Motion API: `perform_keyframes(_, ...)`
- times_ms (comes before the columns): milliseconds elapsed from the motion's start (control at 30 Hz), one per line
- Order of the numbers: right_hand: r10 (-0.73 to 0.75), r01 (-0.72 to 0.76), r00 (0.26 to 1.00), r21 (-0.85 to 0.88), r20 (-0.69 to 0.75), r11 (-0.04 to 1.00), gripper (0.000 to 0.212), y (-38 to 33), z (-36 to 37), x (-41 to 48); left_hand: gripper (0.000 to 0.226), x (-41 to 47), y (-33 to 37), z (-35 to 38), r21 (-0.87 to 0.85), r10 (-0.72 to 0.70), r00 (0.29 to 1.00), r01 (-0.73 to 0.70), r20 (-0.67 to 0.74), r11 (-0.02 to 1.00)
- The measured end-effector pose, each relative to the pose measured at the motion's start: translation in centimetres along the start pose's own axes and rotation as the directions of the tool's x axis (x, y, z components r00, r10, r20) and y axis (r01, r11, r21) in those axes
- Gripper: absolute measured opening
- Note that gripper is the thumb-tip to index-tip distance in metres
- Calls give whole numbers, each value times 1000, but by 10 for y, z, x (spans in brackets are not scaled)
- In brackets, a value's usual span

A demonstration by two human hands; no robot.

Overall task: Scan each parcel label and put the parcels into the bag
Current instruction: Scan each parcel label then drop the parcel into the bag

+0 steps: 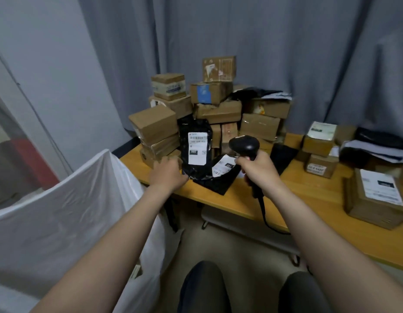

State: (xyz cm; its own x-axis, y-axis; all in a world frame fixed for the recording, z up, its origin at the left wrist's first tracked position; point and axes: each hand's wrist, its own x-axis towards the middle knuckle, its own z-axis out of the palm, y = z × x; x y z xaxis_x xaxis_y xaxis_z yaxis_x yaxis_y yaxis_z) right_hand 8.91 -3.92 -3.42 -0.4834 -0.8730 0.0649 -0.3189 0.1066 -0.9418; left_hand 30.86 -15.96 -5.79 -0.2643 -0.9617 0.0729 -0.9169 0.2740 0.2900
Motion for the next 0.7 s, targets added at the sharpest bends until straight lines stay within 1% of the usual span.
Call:
perform_keyframes(100,-6,7,999,25,-36,1000,9,-2,-18,12,56,26,38,-8,-8,68,998,-68,2,998)
perform_keyframes(200,16,-15,998,15,-68,1000,15,-1,-37,29,56,53,73,-16,-29,135,990,-136,-31,990)
perform_keyframes(300,17,-18,997,-11,-78,1000,15,-2,-55,45,53,81,99,-26,-27,165,983,-168,-85,985)
perform_keyframes(400,13,-14,998,-21,-68,1000,13,-9,-71,61,51,111,122,-45,-33,174,967,-183,-187,983)
perform_keyframes(500,11,-12,996,-19,-86,1000,16,-21,-83,78,63,141,142,-65,-68,143,954,-166,-264,984)
perform_keyframes(600,7,-7,994,-5,-105,1000,17,-31,-90,93,85,165,165,-79,-108,103,926,-151,-363,983)
perform_keyframes(700,21,-17,992,34,-124,999,17,-38,-95,108,104,182,189,-95,-209,45,908,-143,-416,967)
